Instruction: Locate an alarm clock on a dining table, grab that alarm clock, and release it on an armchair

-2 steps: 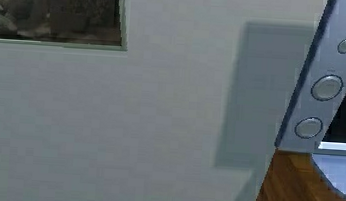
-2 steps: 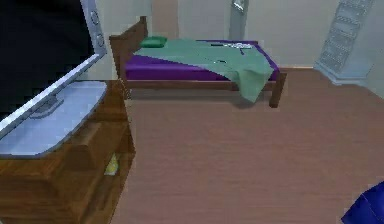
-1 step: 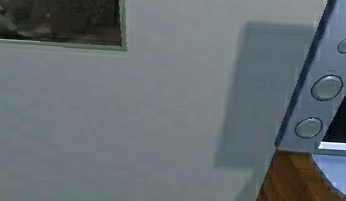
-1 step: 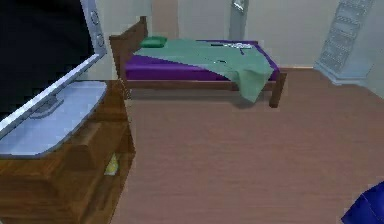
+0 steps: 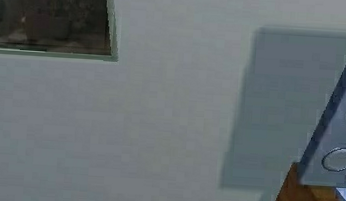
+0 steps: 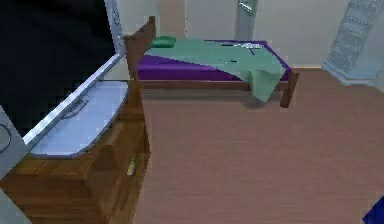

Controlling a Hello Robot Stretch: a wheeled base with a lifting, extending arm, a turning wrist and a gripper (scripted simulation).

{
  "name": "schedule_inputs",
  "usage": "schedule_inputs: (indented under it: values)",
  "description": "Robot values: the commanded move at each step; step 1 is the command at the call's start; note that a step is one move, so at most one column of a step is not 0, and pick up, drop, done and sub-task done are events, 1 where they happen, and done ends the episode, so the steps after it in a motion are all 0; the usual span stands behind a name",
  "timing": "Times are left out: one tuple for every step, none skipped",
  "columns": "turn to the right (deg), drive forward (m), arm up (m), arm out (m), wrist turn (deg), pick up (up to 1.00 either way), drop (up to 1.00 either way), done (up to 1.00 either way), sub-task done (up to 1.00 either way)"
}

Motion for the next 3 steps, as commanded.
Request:
schedule_inputs:
  values:
    - [-42.0,0.0,0.0,0.0,0.0,0.0,0.0,0.0,0.0]
    - [0.0,0.15,0.0,0.0,0.0,0.0,0.0,0.0,0.0]
    - [-45.0,0.0,0.0,0.0,0.0,0.0,0.0,0.0,0.0]
